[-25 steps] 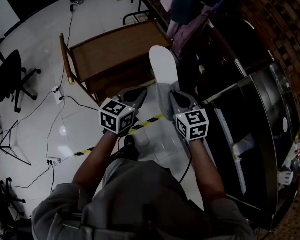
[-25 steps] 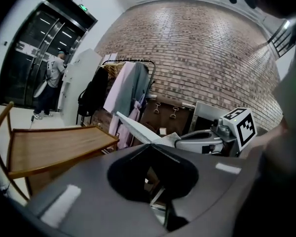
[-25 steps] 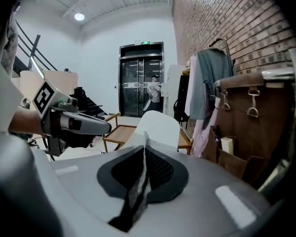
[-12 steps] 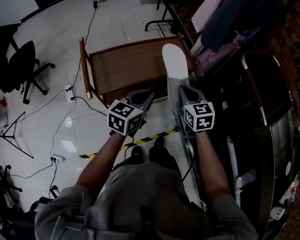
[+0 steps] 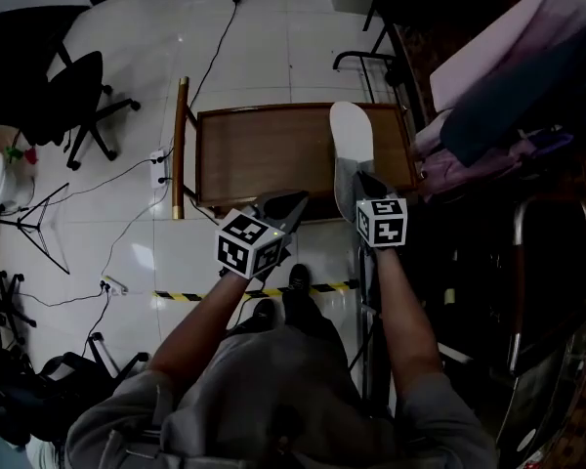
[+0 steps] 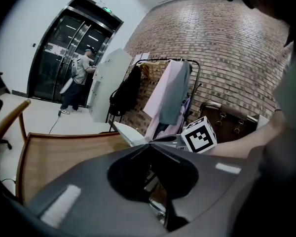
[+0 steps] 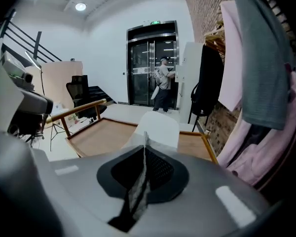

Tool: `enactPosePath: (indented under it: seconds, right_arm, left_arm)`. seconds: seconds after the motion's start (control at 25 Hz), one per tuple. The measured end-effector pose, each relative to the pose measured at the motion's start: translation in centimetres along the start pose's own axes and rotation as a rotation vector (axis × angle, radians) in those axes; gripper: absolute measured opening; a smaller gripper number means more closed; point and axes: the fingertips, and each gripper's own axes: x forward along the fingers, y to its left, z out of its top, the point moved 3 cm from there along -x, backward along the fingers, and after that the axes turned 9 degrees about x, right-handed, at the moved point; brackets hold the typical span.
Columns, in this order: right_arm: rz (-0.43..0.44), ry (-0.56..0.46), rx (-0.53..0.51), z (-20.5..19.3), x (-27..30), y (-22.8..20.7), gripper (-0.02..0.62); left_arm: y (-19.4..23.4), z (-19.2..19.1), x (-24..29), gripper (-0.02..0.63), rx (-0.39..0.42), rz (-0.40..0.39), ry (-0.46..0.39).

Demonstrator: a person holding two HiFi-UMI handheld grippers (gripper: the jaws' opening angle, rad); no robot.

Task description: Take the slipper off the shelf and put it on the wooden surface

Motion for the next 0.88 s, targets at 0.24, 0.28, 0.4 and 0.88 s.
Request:
enactPosePath:
  seconds: [0.24, 0.28, 0.4, 0.88]
  right_arm:
    - [0.018, 0.085, -0.045, -0.3, 6.6, -2.0, 0.009]
    - [0.022, 0.096, -0.053, -0.5, 7.3, -2.0, 0.009]
    - [0.033, 0.129, -0.078, -1.3, 9.1, -1.8, 0.011]
    - [0.126, 0.166, -0.033, -2.3, 10.5, -1.3, 0.092]
  left_arm:
    - [3.5, 0.0, 2.1, 0.005, -0.047, 0.071, 0.002]
    - [4.0, -0.2, 2.2, 0.005, -0.055, 0.081, 0.002]
    - [4.9, -0.9, 2.3, 0.005, -0.084, 0.106, 0.012]
    - [5.3, -0.8, 3.6, 0.005, -0.106, 0.124, 0.013]
